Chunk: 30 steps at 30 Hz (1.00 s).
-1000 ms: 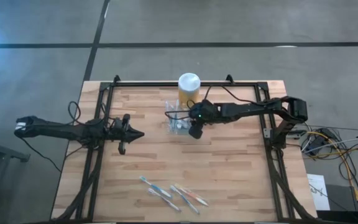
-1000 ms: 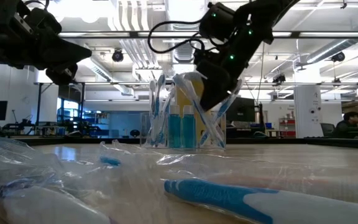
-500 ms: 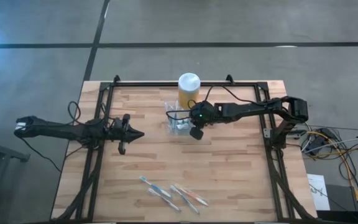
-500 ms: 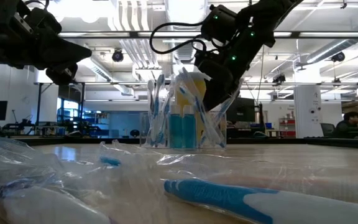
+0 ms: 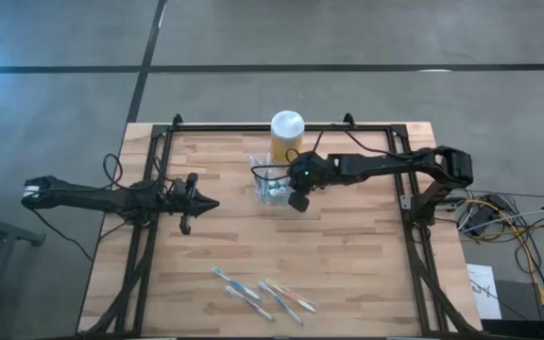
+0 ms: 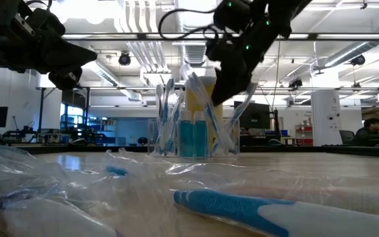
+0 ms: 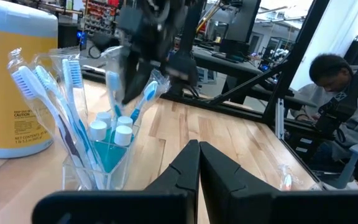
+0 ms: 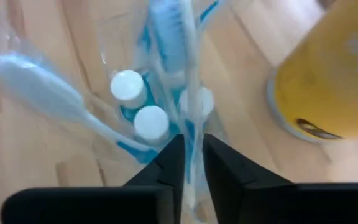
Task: Pick & Place toothbrushing station
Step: Put the blue toothbrush into the transparent organizer, then put the orange toothbrush into the transparent organizer
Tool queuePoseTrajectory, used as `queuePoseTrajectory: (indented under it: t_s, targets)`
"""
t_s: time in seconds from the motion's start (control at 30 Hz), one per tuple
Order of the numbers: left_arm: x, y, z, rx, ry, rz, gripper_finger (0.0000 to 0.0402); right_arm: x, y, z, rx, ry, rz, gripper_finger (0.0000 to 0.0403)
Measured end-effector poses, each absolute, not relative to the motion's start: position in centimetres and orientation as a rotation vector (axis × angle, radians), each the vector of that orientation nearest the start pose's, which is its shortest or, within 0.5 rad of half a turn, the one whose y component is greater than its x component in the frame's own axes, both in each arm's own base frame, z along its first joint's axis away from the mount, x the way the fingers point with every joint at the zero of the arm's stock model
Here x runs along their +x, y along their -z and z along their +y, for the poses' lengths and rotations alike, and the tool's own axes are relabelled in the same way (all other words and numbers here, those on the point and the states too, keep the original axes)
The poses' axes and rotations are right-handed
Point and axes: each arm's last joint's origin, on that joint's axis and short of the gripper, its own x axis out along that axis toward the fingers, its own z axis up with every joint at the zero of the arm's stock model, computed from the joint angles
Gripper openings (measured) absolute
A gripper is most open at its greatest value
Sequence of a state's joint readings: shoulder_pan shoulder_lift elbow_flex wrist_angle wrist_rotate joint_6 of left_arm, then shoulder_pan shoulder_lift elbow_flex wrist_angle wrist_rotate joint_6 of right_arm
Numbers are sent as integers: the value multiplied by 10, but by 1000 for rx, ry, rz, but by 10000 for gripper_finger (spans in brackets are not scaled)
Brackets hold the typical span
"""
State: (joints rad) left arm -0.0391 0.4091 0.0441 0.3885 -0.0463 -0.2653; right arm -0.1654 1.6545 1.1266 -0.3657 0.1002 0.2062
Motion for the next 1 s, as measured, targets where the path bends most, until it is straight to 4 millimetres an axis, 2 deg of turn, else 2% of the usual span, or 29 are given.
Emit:
queuePoseTrajectory:
  t_s: [0.27,0.4,0.47,0.57,0.67,0.77,0.87,1.0]
  targets:
    - [125,-179,-4,-266,-3,-24,14,331,-250,-59,193,396,906,121]
    - [125,-179,-4,-266,-2,-24,14,322,-265,-54,200,418,883,134]
    - [125,-179,-4,-266,-1,-23,14,317,-280,-43,175,382,822,133]
    - [125,-178,-4,-251,-2,-15,14,305,-303,-15,100,286,704,126]
    - [125,-177,-4,-230,-3,1,14,286,-316,19,21,237,594,112]
    - [125,-177,-4,-226,0,0,14,259,-329,45,-8,148,399,93]
    - [125,-177,-4,-206,24,2,14,226,-335,58,14,54,198,74]
    - [125,-177,-5,-207,28,2,14,189,-323,66,81,-39,-11,47]
